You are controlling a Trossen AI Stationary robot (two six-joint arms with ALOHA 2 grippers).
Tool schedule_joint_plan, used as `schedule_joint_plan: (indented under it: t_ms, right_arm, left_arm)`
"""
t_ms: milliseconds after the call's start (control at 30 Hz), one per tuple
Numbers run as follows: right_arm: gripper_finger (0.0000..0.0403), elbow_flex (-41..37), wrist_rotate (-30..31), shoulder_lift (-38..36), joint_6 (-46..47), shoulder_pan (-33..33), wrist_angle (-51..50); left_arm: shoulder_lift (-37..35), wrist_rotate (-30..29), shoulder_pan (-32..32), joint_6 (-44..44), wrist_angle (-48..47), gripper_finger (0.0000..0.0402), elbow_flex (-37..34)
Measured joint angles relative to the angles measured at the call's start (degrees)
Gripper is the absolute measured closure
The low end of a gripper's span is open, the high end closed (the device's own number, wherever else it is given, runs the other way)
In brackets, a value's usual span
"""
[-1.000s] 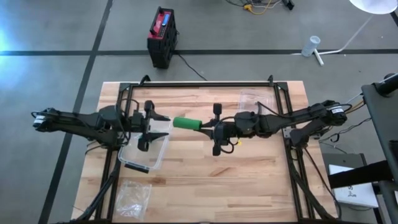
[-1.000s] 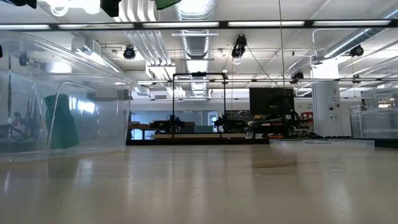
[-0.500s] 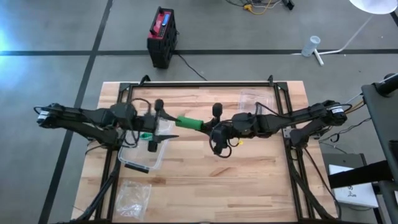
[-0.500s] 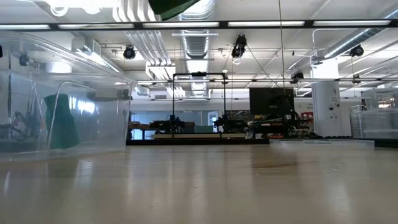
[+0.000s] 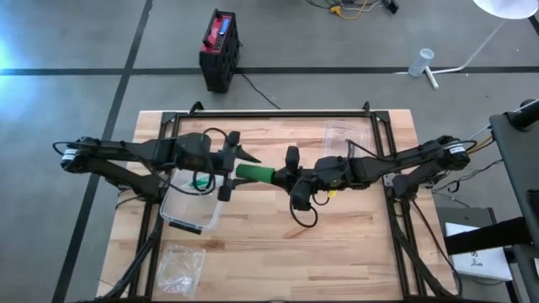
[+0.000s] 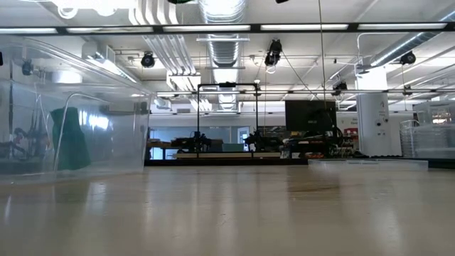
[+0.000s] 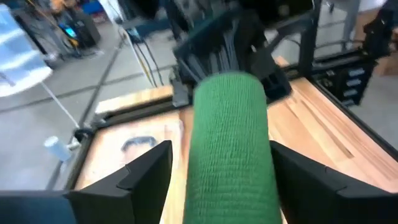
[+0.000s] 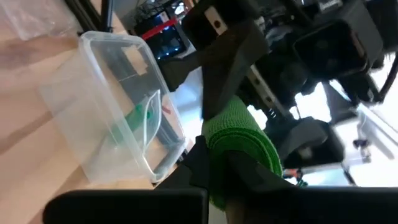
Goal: Roll bandage
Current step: Roll the dark green bandage
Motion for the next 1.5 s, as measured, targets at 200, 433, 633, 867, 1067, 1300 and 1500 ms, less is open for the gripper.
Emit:
schedule_joint_plan:
  t_ms: [200,433,633,867,1067,1300,1500]
  right_arm:
    - [0.0394,0.1,-1.5,0.0,-2.4,0.0,0.2]
    - [0.0386,0.1,-1.5,0.2,-2.5,0.0,-2.5]
    - [0.0316,0.1,-1.6,0.2,4.6,0.2,-3.7]
    - [0.0221,0.1,-1.3,-1.9,19.9,1.9,-3.6]
    - [0.0180,0.1,-1.3,-2.4,25.2,2.6,4.3]
    - [0.0188,0.1,0.2,0.4,29.6,-0.7,4.6]
    - [0.0219,0.1,0.6,1.1,30.0,-1.8,3.2]
  left_arm:
    - [3.2,3.7,1.0,0.0,-1.7,0.0155,1.2]
    - [4.4,5.1,1.2,-1.7,-2.9,0.0220,1.7]
    - [3.5,6.5,1.3,-2.6,-4.7,0.0347,1.7]
    - [2.1,4.6,1.5,-2.6,-6.2,0.0359,1.6]
    - [2.9,0.0,1.5,-1.1,-5.5,0.0343,1.6]
    - [3.7,-0.2,1.5,0.7,-3.6,0.0352,1.5]
    - [3.4,-0.2,1.5,1.8,-3.3,0.0339,1.5]
